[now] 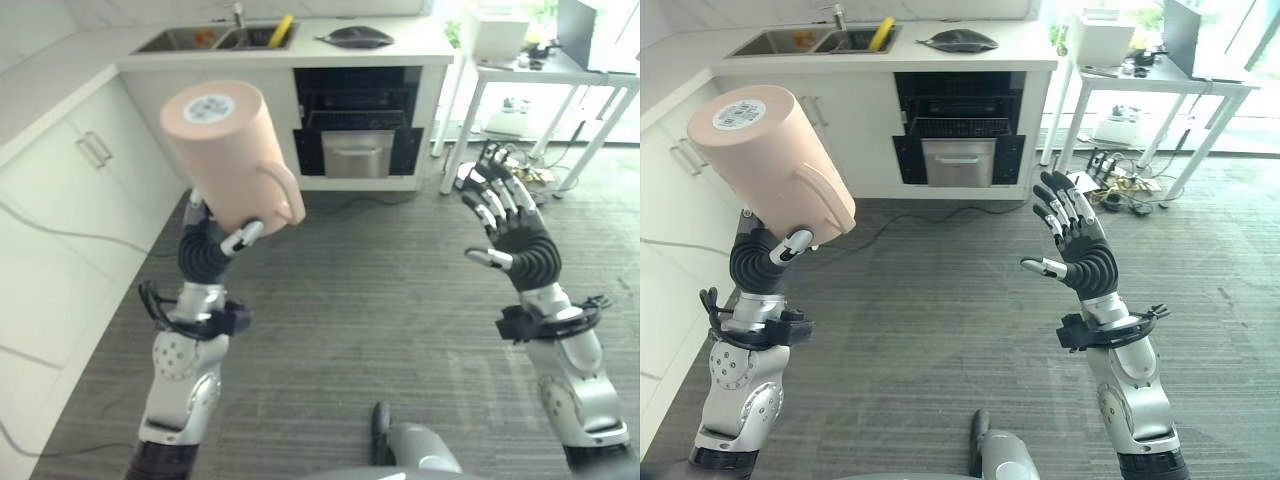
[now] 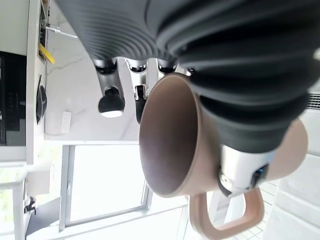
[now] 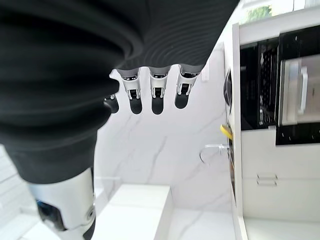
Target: Place the dishes in the dishwasher.
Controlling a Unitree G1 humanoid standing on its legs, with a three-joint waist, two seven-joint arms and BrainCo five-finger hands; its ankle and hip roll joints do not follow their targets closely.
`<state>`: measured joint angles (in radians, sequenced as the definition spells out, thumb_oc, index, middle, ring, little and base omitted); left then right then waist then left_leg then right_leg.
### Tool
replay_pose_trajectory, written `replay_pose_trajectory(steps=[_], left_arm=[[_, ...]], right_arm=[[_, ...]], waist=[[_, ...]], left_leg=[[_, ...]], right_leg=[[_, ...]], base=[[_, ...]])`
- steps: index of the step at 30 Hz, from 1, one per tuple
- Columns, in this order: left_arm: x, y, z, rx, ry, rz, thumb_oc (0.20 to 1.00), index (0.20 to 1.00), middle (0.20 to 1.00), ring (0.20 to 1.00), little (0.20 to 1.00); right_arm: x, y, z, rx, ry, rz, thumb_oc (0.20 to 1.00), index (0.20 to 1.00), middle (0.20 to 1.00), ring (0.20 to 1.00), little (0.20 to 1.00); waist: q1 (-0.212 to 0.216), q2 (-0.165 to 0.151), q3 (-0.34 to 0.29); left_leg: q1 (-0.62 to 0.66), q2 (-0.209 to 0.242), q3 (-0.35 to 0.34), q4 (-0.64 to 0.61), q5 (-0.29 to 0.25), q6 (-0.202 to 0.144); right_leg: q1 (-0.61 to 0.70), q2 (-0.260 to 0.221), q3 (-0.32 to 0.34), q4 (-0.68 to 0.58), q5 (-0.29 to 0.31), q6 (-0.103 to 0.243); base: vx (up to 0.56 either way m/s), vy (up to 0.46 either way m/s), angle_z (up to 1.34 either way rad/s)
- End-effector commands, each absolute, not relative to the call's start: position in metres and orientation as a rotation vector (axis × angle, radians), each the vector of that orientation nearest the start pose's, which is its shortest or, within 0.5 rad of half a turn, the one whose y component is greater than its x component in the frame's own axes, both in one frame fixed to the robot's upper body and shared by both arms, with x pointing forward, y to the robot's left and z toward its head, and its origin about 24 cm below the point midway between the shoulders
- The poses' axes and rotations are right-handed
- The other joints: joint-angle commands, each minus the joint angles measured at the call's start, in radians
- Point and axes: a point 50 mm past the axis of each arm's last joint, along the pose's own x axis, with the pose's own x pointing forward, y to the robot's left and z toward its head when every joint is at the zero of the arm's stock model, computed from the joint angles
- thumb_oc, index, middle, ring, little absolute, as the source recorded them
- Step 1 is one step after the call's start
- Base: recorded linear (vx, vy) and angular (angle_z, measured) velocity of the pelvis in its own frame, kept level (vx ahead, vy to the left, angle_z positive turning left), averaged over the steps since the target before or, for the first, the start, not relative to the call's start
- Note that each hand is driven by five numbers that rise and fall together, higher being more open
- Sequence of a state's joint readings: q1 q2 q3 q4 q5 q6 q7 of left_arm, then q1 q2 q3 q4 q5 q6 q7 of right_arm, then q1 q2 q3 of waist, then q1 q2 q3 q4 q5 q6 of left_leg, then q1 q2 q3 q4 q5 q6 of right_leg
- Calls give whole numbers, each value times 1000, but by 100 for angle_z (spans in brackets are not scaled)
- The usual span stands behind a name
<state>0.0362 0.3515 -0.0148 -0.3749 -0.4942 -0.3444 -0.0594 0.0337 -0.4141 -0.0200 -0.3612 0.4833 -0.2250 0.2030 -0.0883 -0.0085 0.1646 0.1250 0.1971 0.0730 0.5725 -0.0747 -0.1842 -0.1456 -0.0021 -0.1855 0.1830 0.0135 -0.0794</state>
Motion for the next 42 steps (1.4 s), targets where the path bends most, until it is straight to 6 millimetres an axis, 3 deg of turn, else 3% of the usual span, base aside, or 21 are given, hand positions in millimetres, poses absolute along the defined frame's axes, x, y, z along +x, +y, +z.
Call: replay_pose_trajectory(steps=[1, 5, 6, 7, 8, 9, 13, 20, 22, 25, 26, 28, 31, 32, 33, 35, 36, 40, 41, 42], left_arm=[[212, 199, 176, -131, -781, -188, 200, 200, 200, 200, 200], [212, 199, 173, -132, -771, -182, 200, 200, 200, 200, 200], [210, 202, 171, -138, -773, -175, 200, 200, 200, 200, 200], [208, 204, 167, -150, -766, -168, 200, 200, 200, 200, 200], [205, 206, 165, -150, -765, -163, 200, 200, 200, 200, 200], [205, 208, 164, -149, -768, -146, 200, 200, 200, 200, 200], [215, 204, 175, -122, -786, -187, 200, 200, 200, 200, 200], [218, 202, 178, -98, -767, -203, 200, 200, 200, 200, 200], [219, 200, 176, -85, -745, -203, 200, 200, 200, 200, 200], [221, 198, 174, -80, -731, -196, 200, 200, 200, 200, 200], [223, 197, 177, -76, -740, -188, 200, 200, 200, 200, 200], [224, 198, 178, -76, -746, -185, 200, 200, 200, 200, 200], [222, 201, 180, -69, -763, -172, 200, 200, 200, 200, 200], [222, 200, 180, -66, -763, -174, 200, 200, 200, 200, 200], [221, 198, 179, -57, -759, -176, 200, 200, 200, 200, 200], [221, 196, 179, -46, -761, -174, 200, 200, 200, 200, 200], [223, 195, 179, -50, -764, -162, 200, 200, 200, 200, 200], [222, 195, 179, -117, -750, -163, 200, 200, 200, 200, 200], [222, 195, 179, -121, -752, -169, 200, 200, 200, 200, 200], [221, 194, 179, -141, -748, -180, 200, 200, 200, 200, 200]], right_arm=[[218, -192, 168, 17, -635, 348, 1000, 1000, 1000, 1000, 1000], [222, -193, 168, 19, -627, 340, 1000, 1000, 1000, 1000, 1000], [222, -192, 167, 9, -620, 347, 1000, 1000, 1000, 1000, 1000], [218, -193, 163, -5, -601, 354, 1000, 1000, 1000, 1000, 1000], [217, -196, 163, -5, -597, 364, 1000, 1000, 1000, 1000, 1000], [217, -197, 163, -2, -592, 383, 1000, 1000, 1000, 1000, 1000], [216, -195, 166, 45, -624, 373, 1000, 1000, 1000, 1000, 1000], [218, -185, 166, 66, -637, 361, 1000, 1000, 1000, 1000, 1000], [215, -183, 161, 74, -623, 358, 1000, 1000, 1000, 1000, 1000], [214, -180, 158, 77, -615, 369, 1000, 1000, 1000, 1000, 1000], [218, -181, 160, 68, -614, 394, 1000, 1000, 1000, 1000, 1000], [220, -181, 161, 69, -618, 398, 1000, 1000, 1000, 1000, 1000], [220, -184, 165, 71, -634, 405, 1000, 1000, 1000, 1000, 1000], [220, -184, 166, 71, -635, 402, 1000, 1000, 1000, 1000, 1000], [220, -182, 167, 75, -635, 398, 1000, 1000, 1000, 1000, 1000], [221, -179, 168, 77, -638, 407, 1000, 1000, 1000, 1000, 1000], [223, -178, 169, 64, -637, 420, 1000, 1000, 1000, 1000, 1000], [226, -176, 172, 47, -631, 425, 1000, 1000, 1000, 1000, 1000], [226, -177, 172, 39, -627, 425, 1000, 1000, 1000, 1000, 1000], [225, -178, 170, 31, -617, 427, 1000, 1000, 1000, 1000, 1000]], waist=[[-6, -23, -6], [12, -9, 15], [21, 16, 26], [45, 35, 35], [60, 31, 37], [64, 26, 27], [94, -5, -1], [134, -33, -23], [136, -28, -28], [123, -10, -23], [114, -8, -6], [111, -12, 5], [75, -22, 38], [65, -26, 42], [45, -30, 50], [27, -33, 56], [22, -32, 44], [10, -21, 0], [8, -18, -5], [4, -16, -10]], left_leg=[[-124, -72, 41, -20, 50, 76], [-142, -102, 73, -191, 19, 109], [-132, -97, 93, -429, 73, 99], [-159, -78, 85, -646, 192, 71], [-201, -63, 93, -650, 225, 63], [-197, -51, 118, -644, 211, 73], [-191, -102, 115, -618, 159, 129], [-180, -179, 70, -593, 108, 187], [-159, -199, 32, -590, 86, 214], [-122, -200, 24, -605, 74, 222], [-89, -203, 21, -616, 73, 211], [-81, -204, 21, -613, 69, 206], [-32, -190, 31, -621, 41, 185], [-17, -191, 31, -627, 30, 183], [20, -192, 27, -639, 4, 181], [65, -187, 22, -648, -35, 186], [82, -172, 28, -641, -48, 179], [138, -103, 49, -578, -82, 121], [133, -93, 52, -551, -77, 111], [103, -69, 59, -466, -36, 92]], right_leg=[[148, -85, 31, -155, 6, 124], [194, -79, 38, -158, -32, 138], [228, -64, 53, -168, -57, 154], [311, -48, 62, -204, -89, 165], [367, -53, 70, -221, -113, 167], [388, -75, 53, -219, -133, 177], [397, -157, 18, -116, -172, 239], [355, -213, 22, 66, -80, 264], [302, -206, 53, 258, -4, 257], [195, -187, 62, 409, 3, 242], [149, -154, 10, 280, -83, 216], [152, -153, -12, 211, -80, 215], [100, -164, -12, -19, -21, 229], [88, -168, 0, -65, 14, 238], [49, -179, 22, -115, 89, 254], [5, -189, 35, -144, 135, 267], [35, -177, 17, -182, 127, 268], [71, -138, -12, -179, 82, 222], [76, -131, -13, -177, 75, 214], [92, -113, -13, -179, 60, 192]], base=[[158, -121, -9], [217, 57, -21], [649, 325, -46], [833, 425, -34], [824, 482, -26], [684, 545, -36], [411, 406, -73], [200, 233, 26], [191, 270, 28], [159, 145, 36], [225, 33, 19], [169, -77, -7], [205, -220, -18], [322, -342, 30], [330, -354, 19], [367, -472, 20], [352, -595, 23], [218, -431, 25], [161, -375, 14], [132, -350, -6]])
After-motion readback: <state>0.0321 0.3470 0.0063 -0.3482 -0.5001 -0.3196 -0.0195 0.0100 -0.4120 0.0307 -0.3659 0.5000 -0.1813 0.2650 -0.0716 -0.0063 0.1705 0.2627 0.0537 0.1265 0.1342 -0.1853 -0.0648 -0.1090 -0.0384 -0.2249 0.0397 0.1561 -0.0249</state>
